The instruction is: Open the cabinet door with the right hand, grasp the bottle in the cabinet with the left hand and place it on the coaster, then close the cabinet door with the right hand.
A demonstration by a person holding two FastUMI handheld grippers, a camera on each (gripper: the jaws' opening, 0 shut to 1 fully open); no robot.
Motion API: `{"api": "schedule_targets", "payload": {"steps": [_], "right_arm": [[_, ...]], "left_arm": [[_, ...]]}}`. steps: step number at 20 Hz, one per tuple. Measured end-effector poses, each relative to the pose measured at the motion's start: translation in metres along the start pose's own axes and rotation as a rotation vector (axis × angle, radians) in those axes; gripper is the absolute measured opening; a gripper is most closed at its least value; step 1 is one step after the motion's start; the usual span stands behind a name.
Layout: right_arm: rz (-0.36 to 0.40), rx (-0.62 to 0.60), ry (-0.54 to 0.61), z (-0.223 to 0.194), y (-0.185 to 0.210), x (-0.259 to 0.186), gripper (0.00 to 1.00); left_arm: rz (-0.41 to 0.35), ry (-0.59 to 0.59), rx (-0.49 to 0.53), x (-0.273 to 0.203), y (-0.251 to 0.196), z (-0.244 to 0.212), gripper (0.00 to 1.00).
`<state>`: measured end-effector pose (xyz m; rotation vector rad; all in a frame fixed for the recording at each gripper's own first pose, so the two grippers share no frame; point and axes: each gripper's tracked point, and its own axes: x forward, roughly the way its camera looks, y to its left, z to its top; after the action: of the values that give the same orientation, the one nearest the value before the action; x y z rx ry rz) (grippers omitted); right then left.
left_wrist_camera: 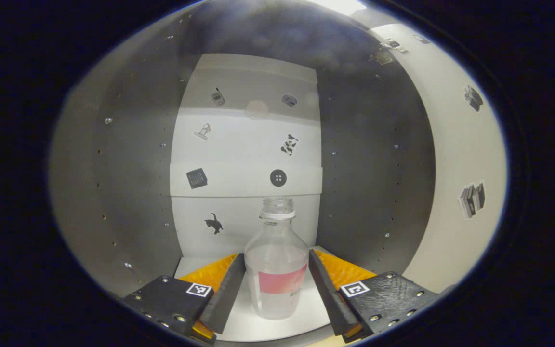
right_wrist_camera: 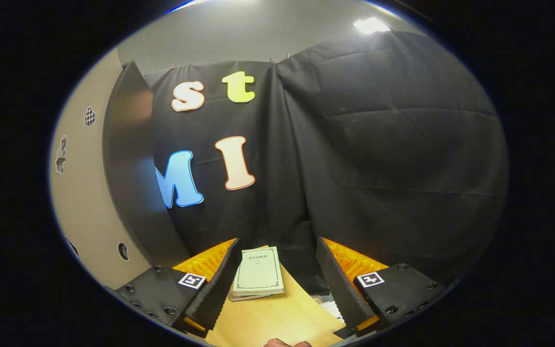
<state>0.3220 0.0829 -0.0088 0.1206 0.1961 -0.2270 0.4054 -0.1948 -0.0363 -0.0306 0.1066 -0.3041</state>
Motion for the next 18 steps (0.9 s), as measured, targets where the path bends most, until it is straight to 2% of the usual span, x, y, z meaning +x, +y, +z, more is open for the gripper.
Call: {"api": "schedule_targets", "payload": {"steps": [1,3,10,11,12,13,15,16,17,18], "right_arm": [[0.006,-0.001,-0.001,0.001,0.003,0.002,0.98],[0.014,-0.009,-0.003,0.0,0.005,0.002,0.98],[0.037,-0.02,0.016,-0.003,0.014,0.006,0.98],[0.038,-0.02,0.016,-0.004,0.014,0.006,0.92],[0.039,-0.019,0.016,-0.003,0.015,0.007,0.92],[0.04,-0.016,0.012,-0.002,0.016,0.006,0.98],[0.049,-0.007,0.006,0.001,0.022,0.007,0.98],[0.054,-0.003,0.003,0.003,0.025,0.007,0.92],[0.058,0.0,0.002,0.004,0.027,0.006,0.92],[0.066,0.001,0.002,0.005,0.032,0.006,0.98]], "left_arm": [[-0.002,-0.001,0.005,0.0,0.001,0.001,0.81],[-0.005,0.002,0.001,-0.002,-0.001,0.001,0.74],[-0.026,0.0,0.034,-0.016,-0.004,0.002,0.74],[-0.029,-0.006,0.036,-0.021,-0.004,0.004,0.73],[-0.03,-0.016,0.032,-0.027,-0.004,0.009,0.74],[-0.033,-0.024,0.026,-0.033,-0.003,0.012,0.73],[-0.039,-0.034,0.014,-0.05,0.0,0.019,0.72],[-0.042,-0.039,0.01,-0.06,0.002,0.021,0.72],[-0.042,-0.045,0.008,-0.071,0.004,0.024,0.74],[-0.044,-0.053,0.013,-0.085,0.007,0.027,0.74]]}}
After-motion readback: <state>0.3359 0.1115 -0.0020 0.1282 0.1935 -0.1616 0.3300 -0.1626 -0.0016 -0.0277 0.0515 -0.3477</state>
